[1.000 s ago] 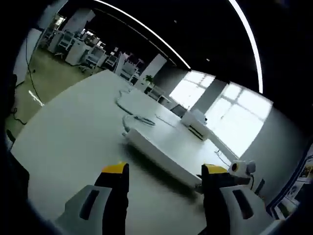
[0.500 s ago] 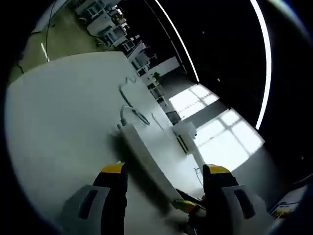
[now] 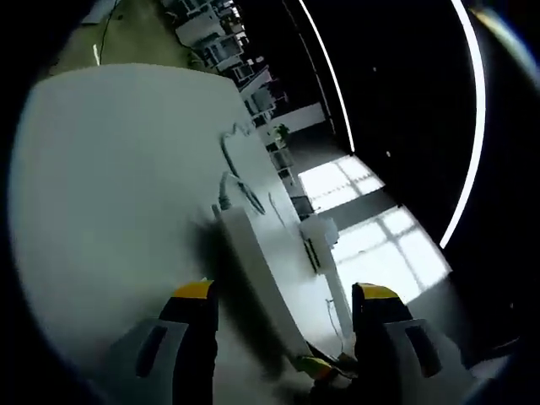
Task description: Pick up the power strip scattered on the table, fix it on the side mounting bracket of the table, and press the switch
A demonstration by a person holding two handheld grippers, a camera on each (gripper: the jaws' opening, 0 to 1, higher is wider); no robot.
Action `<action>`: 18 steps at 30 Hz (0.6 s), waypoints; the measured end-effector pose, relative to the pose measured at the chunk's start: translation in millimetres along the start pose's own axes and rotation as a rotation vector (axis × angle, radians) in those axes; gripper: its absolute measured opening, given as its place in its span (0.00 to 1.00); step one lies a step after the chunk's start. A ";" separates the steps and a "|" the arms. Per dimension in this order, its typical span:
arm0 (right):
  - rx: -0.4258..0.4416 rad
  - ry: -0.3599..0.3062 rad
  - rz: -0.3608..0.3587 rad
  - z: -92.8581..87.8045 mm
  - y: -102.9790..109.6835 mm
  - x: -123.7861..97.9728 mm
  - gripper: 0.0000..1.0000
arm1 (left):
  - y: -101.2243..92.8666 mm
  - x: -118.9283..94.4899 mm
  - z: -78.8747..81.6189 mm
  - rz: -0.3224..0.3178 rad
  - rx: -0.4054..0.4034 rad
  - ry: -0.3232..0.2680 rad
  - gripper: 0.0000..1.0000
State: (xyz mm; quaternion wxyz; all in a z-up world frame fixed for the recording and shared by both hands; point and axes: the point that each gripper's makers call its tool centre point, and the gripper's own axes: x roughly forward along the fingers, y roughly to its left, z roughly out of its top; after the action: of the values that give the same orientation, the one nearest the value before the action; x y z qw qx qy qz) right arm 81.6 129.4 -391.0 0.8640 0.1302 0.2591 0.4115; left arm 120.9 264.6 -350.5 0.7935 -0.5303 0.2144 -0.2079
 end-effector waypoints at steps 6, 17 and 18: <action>0.027 -0.008 0.004 1.0 -0.9 -0.8 0.48 | 7.5 6.4 -5.3 0.006 -0.017 0.019 0.67; 0.043 -0.014 0.005 1.9 -1.9 -0.9 0.48 | 4.9 17.4 -1.5 0.011 -0.038 0.021 0.67; 0.044 -0.016 0.004 2.0 -2.1 -1.0 0.48 | 6.0 19.1 -0.5 0.013 -0.036 0.024 0.67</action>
State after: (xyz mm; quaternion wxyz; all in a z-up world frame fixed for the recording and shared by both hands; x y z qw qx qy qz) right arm 83.5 127.3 -389.9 0.8621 0.1528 0.2610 0.4066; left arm 136.9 255.7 -358.5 0.7824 -0.5407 0.2313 -0.2051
